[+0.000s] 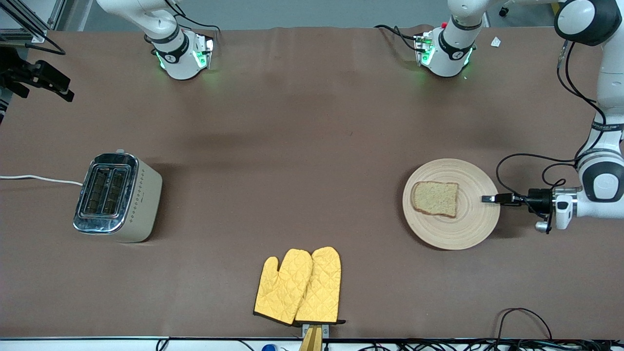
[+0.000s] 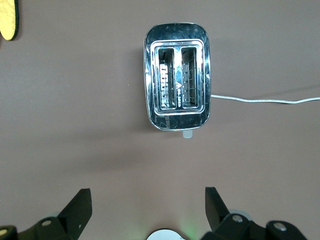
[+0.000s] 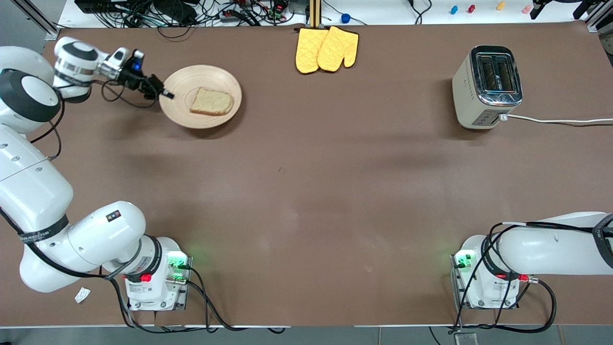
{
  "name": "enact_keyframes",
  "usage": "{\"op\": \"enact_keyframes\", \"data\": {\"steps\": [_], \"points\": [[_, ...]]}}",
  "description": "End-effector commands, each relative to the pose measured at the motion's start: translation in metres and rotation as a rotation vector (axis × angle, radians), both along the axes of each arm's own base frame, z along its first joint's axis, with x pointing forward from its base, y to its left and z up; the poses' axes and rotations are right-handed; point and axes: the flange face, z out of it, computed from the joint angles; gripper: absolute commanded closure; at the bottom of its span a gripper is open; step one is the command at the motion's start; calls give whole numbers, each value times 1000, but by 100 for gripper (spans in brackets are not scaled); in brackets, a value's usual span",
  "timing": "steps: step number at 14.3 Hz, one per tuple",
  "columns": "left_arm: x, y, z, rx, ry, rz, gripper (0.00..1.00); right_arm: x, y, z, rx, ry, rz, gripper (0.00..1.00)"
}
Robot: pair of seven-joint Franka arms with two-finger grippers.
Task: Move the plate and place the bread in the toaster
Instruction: 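Slide the plate with the left gripper toward the toaster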
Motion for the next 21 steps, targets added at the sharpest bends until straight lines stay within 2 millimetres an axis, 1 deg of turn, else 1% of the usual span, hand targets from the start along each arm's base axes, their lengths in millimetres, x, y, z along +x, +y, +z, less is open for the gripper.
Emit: {"op": "enact_keyframes", "data": {"steps": [1,3,4,5,6,8,9,11,13,14,15,16,17,18,19,20,21], "points": [[26,-70,34,6,-35,-86,99,2,-2,1,13,-5,-12,0],[32,-133,48,-29,5,-119,99,2,-6,0,13,-4,-15,0],[33,-168,55,-52,26,-139,99,2,-9,0,13,-2,-23,0],[34,-198,61,-75,31,-146,99,2,-14,0,15,-2,-32,0],[36,-229,66,-108,31,-131,99,2,-18,0,17,-2,-39,0],[34,-295,70,-152,21,-122,99,3,-19,-1,14,2,-43,0],[31,-329,70,-170,14,-106,99,5,-15,-7,9,22,-37,0],[24,-387,65,-194,4,-62,99,8,-13,-11,5,31,-36,0],[12,-439,56,-198,-4,-16,99,8,-13,-11,5,29,-33,0],[4,-464,47,-188,-11,18,99,9,-14,-10,4,23,-33,0],[-5,-485,35,-176,-7,42,99,10,-17,-10,2,22,-38,0],[-16,-504,16,-167,11,65,99,10,-19,-10,-1,20,-41,0],[-23,-515,1,-151,18,84,99,10,-18,-9,-3,19,-40,0],[-30,-524,-14,-129,19,98,99,11,-19,-10,-3,22,-41,0],[-37,-531,-25,-113,18,103,99,11,-19,-11,-5,25,-42,0],[-41,-535,-31,-104,18,109,99,11,-20,-13,-7,32,-43,0],[-41,-535,-33,-111,28,117,99,11,-20,-13,-16,32,-43,0]]}}
